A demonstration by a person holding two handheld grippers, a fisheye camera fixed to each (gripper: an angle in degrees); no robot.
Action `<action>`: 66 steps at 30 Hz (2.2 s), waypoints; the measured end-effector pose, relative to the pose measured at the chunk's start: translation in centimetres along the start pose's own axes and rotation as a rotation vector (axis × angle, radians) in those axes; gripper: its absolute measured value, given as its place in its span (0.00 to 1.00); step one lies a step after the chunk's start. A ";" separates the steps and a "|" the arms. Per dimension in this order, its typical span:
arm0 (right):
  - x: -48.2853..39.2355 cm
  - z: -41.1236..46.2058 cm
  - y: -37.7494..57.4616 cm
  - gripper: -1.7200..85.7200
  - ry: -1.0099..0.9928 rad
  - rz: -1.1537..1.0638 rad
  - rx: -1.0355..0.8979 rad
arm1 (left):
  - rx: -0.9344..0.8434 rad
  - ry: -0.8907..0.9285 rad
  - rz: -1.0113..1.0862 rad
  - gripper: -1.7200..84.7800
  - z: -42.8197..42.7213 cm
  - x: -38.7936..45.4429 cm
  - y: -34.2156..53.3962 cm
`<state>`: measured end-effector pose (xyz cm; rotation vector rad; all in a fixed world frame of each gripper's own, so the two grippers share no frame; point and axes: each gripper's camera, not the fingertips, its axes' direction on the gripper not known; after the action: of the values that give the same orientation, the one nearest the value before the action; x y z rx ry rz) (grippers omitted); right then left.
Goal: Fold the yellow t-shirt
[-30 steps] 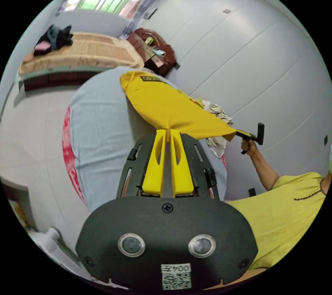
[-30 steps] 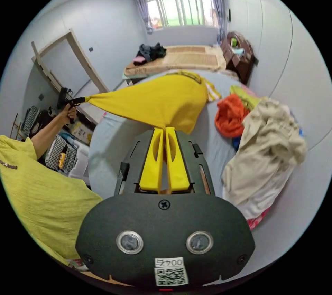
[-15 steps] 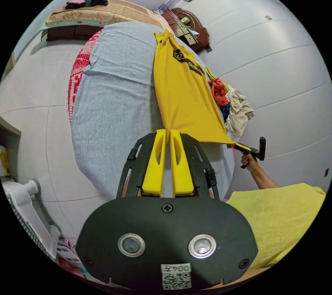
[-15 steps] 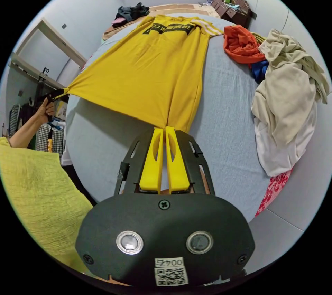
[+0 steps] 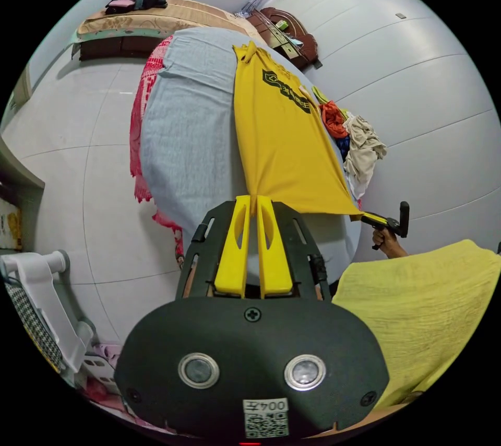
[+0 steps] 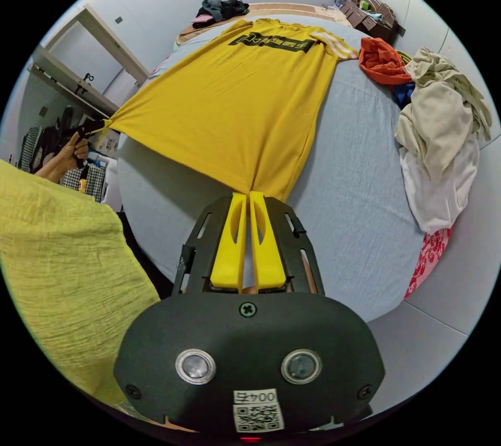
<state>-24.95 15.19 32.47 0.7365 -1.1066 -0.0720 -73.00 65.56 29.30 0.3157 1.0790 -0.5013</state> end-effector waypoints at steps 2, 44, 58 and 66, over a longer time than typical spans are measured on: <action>-0.2 -0.4 2.0 0.01 -0.013 0.008 -0.011 | -0.029 -0.033 0.014 0.05 0.5 -0.5 1.7; 16.3 -11.8 20.4 0.11 -0.279 0.530 0.029 | -0.219 -0.167 0.108 0.02 17.2 0.3 5.9; 15.1 -12.8 18.0 0.06 -0.079 0.520 -0.076 | -0.381 -0.337 0.186 0.02 25.9 2.5 6.9; 18.9 -13.1 21.7 0.05 -0.165 0.739 -0.001 | -0.366 -0.355 0.190 0.02 27.8 3.2 7.6</action>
<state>-11.62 30.71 56.57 0.2870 -1.4773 0.5008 -46.62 57.90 38.79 0.0026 0.7652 -0.1728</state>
